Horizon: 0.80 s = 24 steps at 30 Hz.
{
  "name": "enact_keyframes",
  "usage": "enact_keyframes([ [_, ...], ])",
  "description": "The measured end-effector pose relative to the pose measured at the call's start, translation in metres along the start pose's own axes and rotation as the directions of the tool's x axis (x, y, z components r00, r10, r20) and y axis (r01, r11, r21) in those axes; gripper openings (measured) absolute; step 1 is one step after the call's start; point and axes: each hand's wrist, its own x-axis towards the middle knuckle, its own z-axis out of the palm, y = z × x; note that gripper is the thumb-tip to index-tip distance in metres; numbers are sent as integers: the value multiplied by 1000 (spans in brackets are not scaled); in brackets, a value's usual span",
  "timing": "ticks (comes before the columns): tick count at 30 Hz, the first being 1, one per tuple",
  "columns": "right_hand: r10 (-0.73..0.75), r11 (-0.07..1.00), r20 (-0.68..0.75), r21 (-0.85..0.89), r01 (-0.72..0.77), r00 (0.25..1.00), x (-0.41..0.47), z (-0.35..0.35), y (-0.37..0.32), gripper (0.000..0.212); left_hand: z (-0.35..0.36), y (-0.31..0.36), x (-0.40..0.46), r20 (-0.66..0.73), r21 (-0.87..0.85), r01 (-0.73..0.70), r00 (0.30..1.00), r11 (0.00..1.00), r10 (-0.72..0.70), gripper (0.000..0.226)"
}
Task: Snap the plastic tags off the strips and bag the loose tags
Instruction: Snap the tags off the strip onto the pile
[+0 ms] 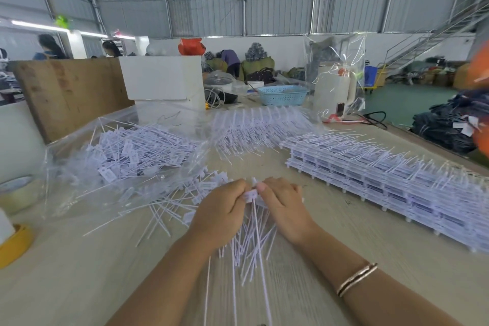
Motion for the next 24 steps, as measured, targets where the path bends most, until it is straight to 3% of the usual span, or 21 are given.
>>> enact_keyframes([
  [3,2,1000,21,19,-3,1000,-3,3,-8,57,3,2,2,-41,-1,-47,998,999,46,17],
  [5,16,988,-6,151,-15,1000,-2,1,-7,38,5,1,3,-65,-2,-14,998,1000,14,7],
  [8,71,912,-25,407,-54,997,-3,-5,-9,30,3,-1,4,-102,122,67,993,990,-54,8],
  [10,50,858,7,512,-47,999,-5,-7,-7,24,0,-4,4,-62,209,85,995,974,-73,24],
  [13,5,889,70,456,-37,998,-7,-7,-4,18,-3,-5,4,2,232,70,997,970,-72,43],
  [17,-12,918,183,392,-62,983,-6,-8,-2,21,-4,-7,5,17,249,44,999,968,-49,39],
  [24,-86,901,297,430,-53,951,-6,-13,-3,14,-5,-9,4,146,57,113,982,992,-120,40],
])
